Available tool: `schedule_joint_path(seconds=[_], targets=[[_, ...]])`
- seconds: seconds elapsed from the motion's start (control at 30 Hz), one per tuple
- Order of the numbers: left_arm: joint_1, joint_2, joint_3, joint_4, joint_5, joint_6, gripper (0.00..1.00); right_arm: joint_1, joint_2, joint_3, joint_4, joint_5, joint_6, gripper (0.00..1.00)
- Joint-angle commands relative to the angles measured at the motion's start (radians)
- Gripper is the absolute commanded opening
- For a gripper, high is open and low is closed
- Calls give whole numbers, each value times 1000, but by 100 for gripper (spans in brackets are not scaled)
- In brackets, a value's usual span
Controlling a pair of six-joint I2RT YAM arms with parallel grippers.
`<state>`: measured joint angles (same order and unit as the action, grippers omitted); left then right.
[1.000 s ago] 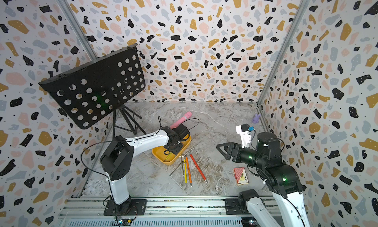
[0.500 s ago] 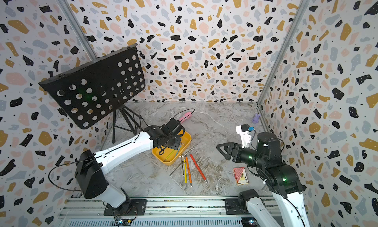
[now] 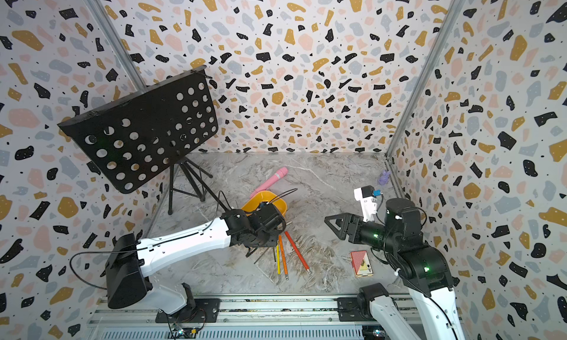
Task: Put the hex key on the desktop into the storage box
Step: Pick up the Allen key from the center of the board.
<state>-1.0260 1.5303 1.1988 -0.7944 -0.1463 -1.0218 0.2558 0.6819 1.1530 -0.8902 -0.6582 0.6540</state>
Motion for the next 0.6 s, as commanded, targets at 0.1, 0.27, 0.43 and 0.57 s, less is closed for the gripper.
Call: schedule_joint_path(seconds=[0.1, 0.27, 0.43, 0.57], targets=[[-1, 85, -31, 64, -18, -155, 42, 5, -10, 9, -3, -1, 1, 67], [24, 127, -46, 85, -66, -167, 41, 5, -10, 8, -5, -3, 0, 67], [43, 191, -37, 130, -51, -181, 40, 4, -7, 8, -3, -4, 1, 67], [59, 231, -41, 130, -65, -203, 36, 4, -9, 13, -8, -2, -2, 67]])
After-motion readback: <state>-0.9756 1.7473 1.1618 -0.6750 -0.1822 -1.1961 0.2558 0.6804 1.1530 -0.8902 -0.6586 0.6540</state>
